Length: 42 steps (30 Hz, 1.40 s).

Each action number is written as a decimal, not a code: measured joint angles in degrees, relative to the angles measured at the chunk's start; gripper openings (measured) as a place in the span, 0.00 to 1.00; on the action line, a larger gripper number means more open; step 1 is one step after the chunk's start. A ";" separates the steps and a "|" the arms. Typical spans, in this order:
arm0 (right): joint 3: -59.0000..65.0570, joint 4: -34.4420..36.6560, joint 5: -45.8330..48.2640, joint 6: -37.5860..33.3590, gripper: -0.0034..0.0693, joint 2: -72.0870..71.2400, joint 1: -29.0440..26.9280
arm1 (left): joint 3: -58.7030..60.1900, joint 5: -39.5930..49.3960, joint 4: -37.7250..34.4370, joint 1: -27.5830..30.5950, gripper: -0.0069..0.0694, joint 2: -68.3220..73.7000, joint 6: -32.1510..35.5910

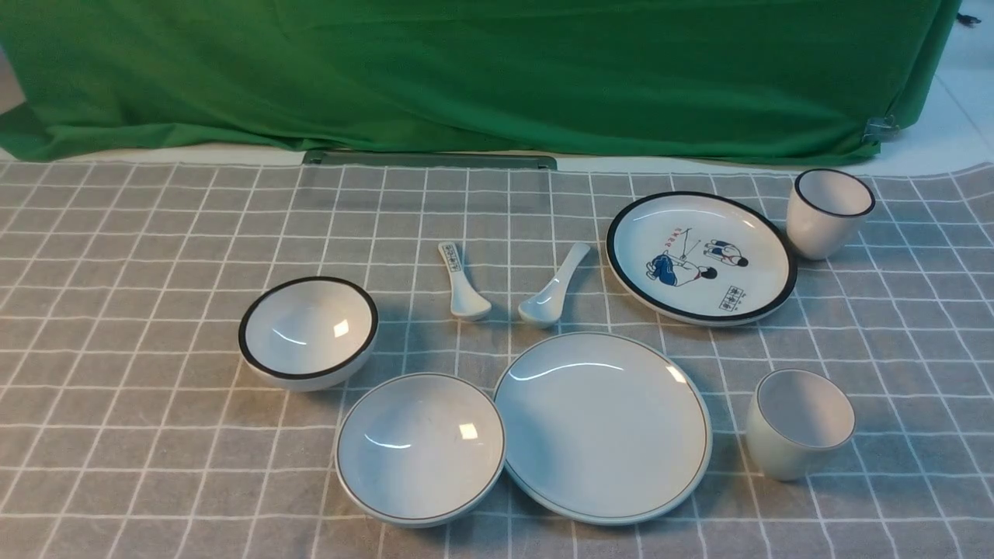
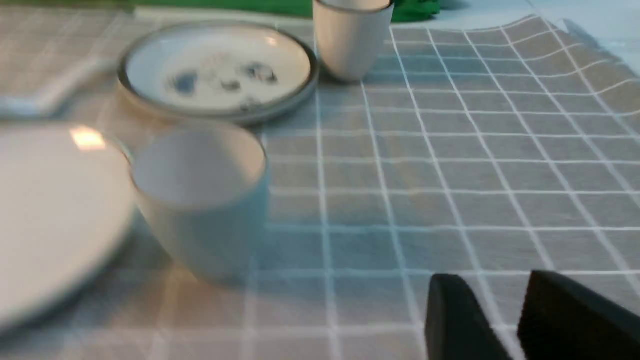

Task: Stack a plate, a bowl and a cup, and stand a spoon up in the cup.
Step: Use the left arm to grab a blue rice bowl

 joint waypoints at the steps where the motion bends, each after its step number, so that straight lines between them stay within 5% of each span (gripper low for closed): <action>1: 0.00 1.48 -1.16 1.31 0.38 0.00 0.00 | 0.00 -2.33 0.61 -0.06 0.11 0.00 -2.56; 7: 0.00 7.71 -13.54 16.59 0.38 0.00 0.00 | -6.49 -4.93 6.59 -0.06 0.11 0.37 -10.98; 11: 0.00 8.16 -21.90 20.75 0.38 0.00 0.00 | -26.10 20.70 14.60 -0.06 0.11 11.07 -11.21; 15: 0.00 8.37 -25.97 21.56 0.38 0.00 0.00 | -41.27 54.00 17.25 -0.06 0.11 31.83 3.18; 19: -1.63 8.37 -22.70 26.29 0.35 0.00 0.33 | -44.33 70.19 11.87 -0.10 0.11 51.42 16.44; 26: -22.26 6.27 3.46 14.87 0.11 9.01 5.18 | -44.64 70.45 8.74 -5.17 0.09 66.17 21.46; 33: -48.85 4.15 35.85 -2.25 0.08 33.65 11.52 | -50.77 68.88 20.39 -21.91 0.09 78.94 6.45; 38: -53.72 3.68 42.78 -6.76 0.08 43.59 12.19 | -56.93 69.01 24.75 -25.94 0.12 84.73 2.37; 42: -53.02 3.46 42.61 -7.29 0.08 46.36 12.24 | -58.95 67.74 26.36 -26.37 0.23 88.06 1.81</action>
